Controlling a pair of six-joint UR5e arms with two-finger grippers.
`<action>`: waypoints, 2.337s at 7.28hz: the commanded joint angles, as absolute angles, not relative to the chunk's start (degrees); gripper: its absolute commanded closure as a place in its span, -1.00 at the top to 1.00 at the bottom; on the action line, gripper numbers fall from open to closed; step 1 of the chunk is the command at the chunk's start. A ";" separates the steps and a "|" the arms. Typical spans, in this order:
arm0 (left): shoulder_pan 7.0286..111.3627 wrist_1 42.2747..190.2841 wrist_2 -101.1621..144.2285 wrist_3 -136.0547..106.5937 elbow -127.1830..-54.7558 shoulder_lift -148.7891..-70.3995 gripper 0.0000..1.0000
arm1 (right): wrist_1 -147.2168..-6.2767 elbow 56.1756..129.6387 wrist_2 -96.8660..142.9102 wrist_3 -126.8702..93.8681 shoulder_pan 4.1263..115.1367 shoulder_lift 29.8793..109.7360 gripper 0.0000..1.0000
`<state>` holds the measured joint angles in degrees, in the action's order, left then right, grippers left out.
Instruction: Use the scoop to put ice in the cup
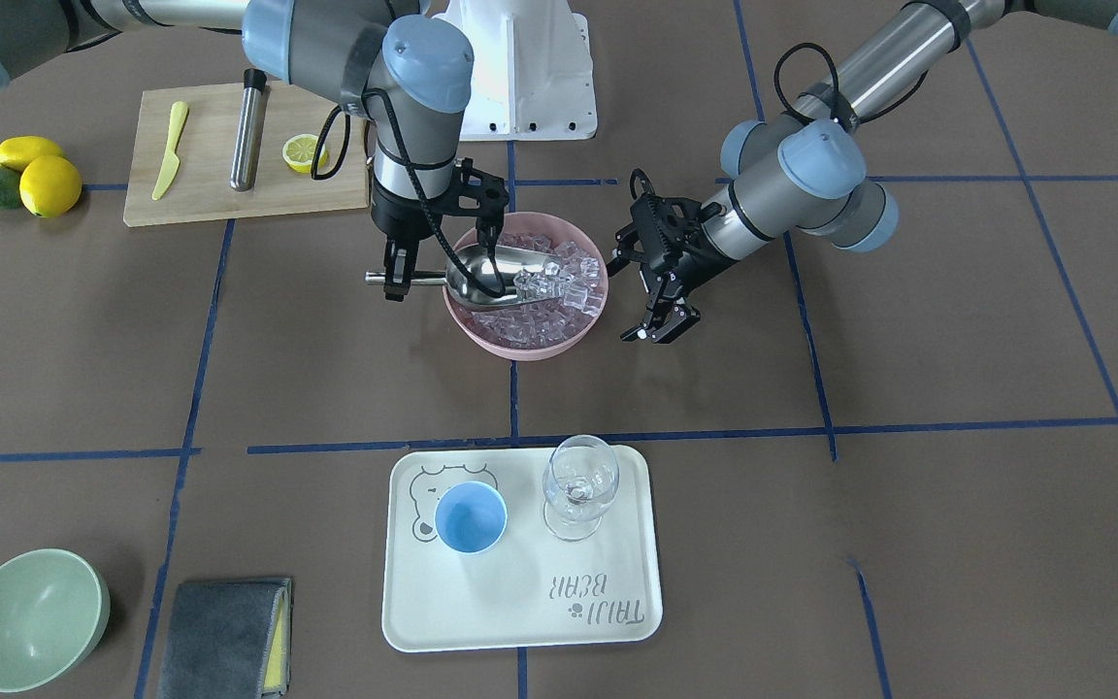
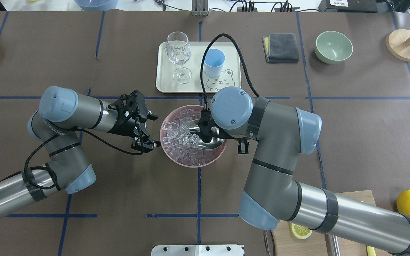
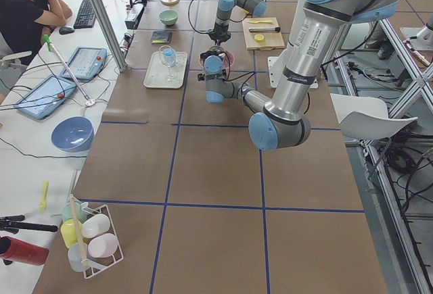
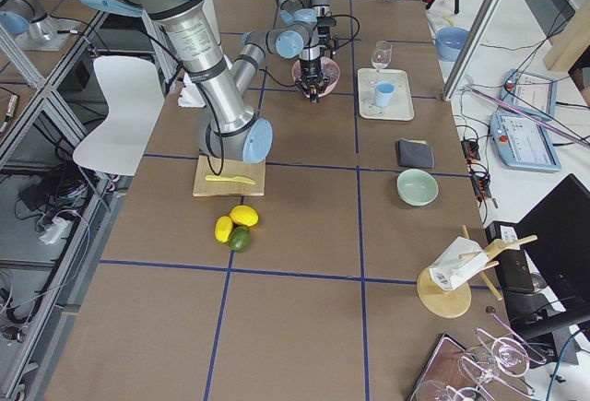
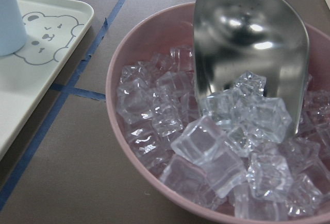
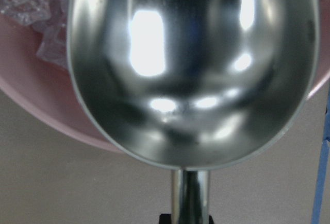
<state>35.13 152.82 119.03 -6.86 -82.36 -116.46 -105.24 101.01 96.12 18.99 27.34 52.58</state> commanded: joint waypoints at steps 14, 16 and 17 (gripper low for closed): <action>41.82 148.82 120.40 -7.03 -88.06 -106.27 1.00 | -101.95 105.38 119.79 7.51 48.94 55.90 -1.00; 50.14 137.24 130.30 -7.03 -89.29 -106.17 1.00 | -110.42 105.21 119.09 2.29 50.27 53.63 -1.00; 52.71 136.68 130.34 -7.55 -90.95 -104.17 1.00 | -116.92 104.77 117.70 2.20 50.36 50.74 -1.00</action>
<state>48.80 139.49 128.21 -7.15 -89.27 -105.87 -109.52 105.17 118.92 3.28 49.89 53.69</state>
